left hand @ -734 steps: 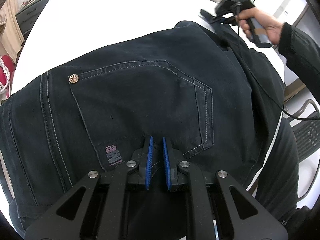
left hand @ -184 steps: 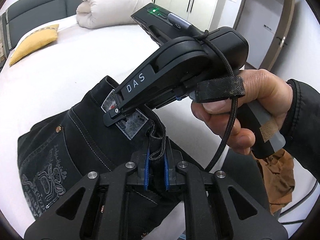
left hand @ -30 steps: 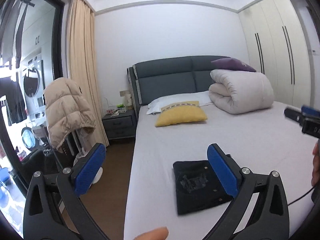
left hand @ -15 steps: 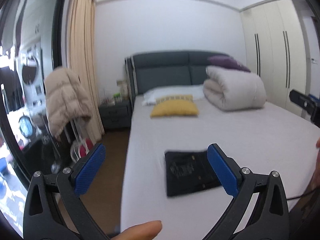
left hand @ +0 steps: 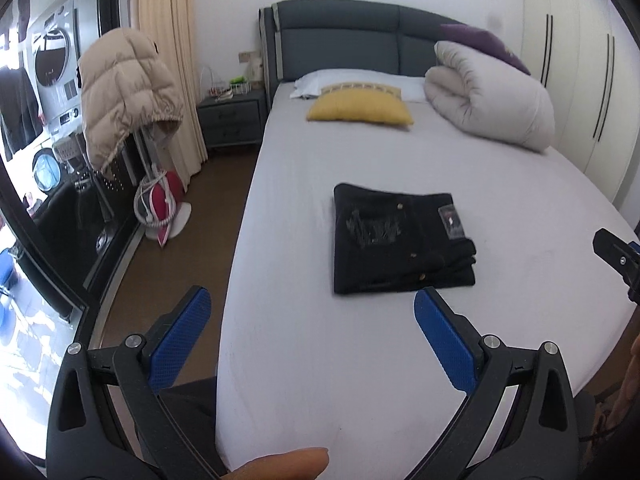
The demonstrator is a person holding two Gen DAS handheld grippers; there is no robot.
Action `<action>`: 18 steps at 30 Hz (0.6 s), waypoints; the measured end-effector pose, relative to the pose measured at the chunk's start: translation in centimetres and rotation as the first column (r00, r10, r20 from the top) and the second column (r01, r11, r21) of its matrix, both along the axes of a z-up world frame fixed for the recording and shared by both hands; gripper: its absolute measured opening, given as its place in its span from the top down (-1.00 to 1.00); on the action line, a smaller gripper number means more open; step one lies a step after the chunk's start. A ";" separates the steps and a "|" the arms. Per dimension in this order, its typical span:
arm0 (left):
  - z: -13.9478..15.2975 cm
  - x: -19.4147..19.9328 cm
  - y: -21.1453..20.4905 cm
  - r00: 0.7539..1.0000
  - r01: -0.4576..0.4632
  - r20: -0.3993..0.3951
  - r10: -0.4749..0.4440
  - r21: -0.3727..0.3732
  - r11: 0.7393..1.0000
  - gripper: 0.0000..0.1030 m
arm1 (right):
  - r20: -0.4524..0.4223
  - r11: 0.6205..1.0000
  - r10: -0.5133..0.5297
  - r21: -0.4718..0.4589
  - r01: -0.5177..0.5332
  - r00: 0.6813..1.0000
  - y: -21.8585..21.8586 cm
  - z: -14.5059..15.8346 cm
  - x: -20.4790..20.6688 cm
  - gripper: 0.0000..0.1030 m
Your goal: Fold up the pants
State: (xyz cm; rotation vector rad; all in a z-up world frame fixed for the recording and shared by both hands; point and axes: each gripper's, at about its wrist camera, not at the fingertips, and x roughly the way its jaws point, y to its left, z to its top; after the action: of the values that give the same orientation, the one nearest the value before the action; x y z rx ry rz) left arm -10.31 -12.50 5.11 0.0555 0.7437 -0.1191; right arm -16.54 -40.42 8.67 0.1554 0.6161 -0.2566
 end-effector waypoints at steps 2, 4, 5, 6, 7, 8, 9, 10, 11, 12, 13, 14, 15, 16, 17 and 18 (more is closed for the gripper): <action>-1.3 0.9 -0.1 1.000 0.003 -0.018 -0.003 -0.006 1.000 -1.00 | -0.011 1.000 0.011 -0.011 -0.011 1.000 0.4 -0.3 0.0 -1.00; -2.2 1.3 0.0 0.999 0.001 -0.032 -0.002 -0.015 1.000 -1.00 | -0.016 0.999 0.025 -0.020 -0.025 1.000 0.9 -0.4 0.1 -1.00; -2.7 1.5 0.1 0.999 0.000 -0.037 0.000 -0.015 1.000 -1.00 | -0.021 0.999 0.032 -0.024 -0.032 0.999 1.1 -0.6 0.2 -1.00; -2.9 1.7 0.1 0.999 -0.001 -0.041 0.001 -0.015 1.000 -1.00 | -0.026 0.999 0.038 -0.027 -0.039 0.999 1.2 -0.7 0.3 -1.00; -3.3 1.8 0.1 0.999 -0.002 -0.045 0.002 -0.015 1.000 -1.00 | -0.030 0.999 0.044 -0.029 -0.045 0.999 1.3 -0.8 0.4 -1.00; -3.5 2.1 0.2 0.999 -0.002 -0.048 0.002 -0.014 1.000 -1.00 | -0.034 0.998 0.048 -0.029 -0.049 0.998 1.5 -0.9 0.4 -1.00; -3.8 2.3 0.2 0.999 0.000 -0.050 -0.001 -0.014 1.000 -1.00 | -0.039 0.998 0.053 -0.028 -0.054 0.998 1.6 -1.1 0.5 -1.00; -3.8 2.3 0.2 0.999 0.000 -0.051 -0.001 -0.012 1.000 -1.00 | -0.047 0.998 0.061 -0.026 -0.062 0.997 1.8 -1.3 0.6 -1.00; -3.9 2.4 0.2 0.999 -0.001 -0.052 0.000 -0.010 1.000 -1.00 | -0.053 0.997 0.065 -0.025 -0.067 0.996 1.9 -1.4 0.7 -1.00; -4.0 2.4 0.2 0.999 -0.001 -0.054 0.000 -0.011 1.000 -1.00 | -0.060 0.997 0.071 -0.024 -0.073 0.996 2.1 -1.7 0.7 -1.00; -4.0 2.3 0.1 0.998 0.000 -0.056 0.000 -0.012 1.000 -1.00 | -0.065 0.997 0.077 -0.023 -0.079 0.995 2.2 -1.8 0.9 -1.00; -4.2 2.4 0.1 0.998 -0.001 -0.060 0.000 -0.012 1.000 -1.00 | -0.072 0.996 0.083 -0.023 -0.084 0.994 2.3 -2.0 1.0 -1.00; -4.3 2.4 0.2 0.998 -0.003 -0.061 0.002 -0.012 1.000 -1.00 | -0.078 0.996 0.088 -0.023 -0.090 0.993 2.5 -2.2 1.0 -1.00; -4.5 2.6 0.2 0.998 -0.004 -0.064 0.003 -0.013 1.000 -1.00 | -0.084 0.995 0.092 -0.024 -0.094 0.992 2.6 -2.3 1.1 -1.00; -4.5 2.6 0.2 0.998 -0.004 -0.066 0.003 -0.014 1.000 -1.00 | -0.088 0.995 0.096 -0.025 -0.098 0.991 2.8 -2.5 1.1 -1.00; -4.8 2.7 0.2 0.998 -0.004 -0.068 0.003 -0.014 1.000 -1.00 | -0.092 0.994 0.100 -0.027 -0.103 0.991 2.9 -2.6 1.2 -1.00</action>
State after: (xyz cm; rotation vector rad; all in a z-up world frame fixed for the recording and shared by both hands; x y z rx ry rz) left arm -7.58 -12.32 0.35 0.0366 0.8106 -0.1232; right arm -15.37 -37.50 6.08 0.0820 0.7078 -0.1758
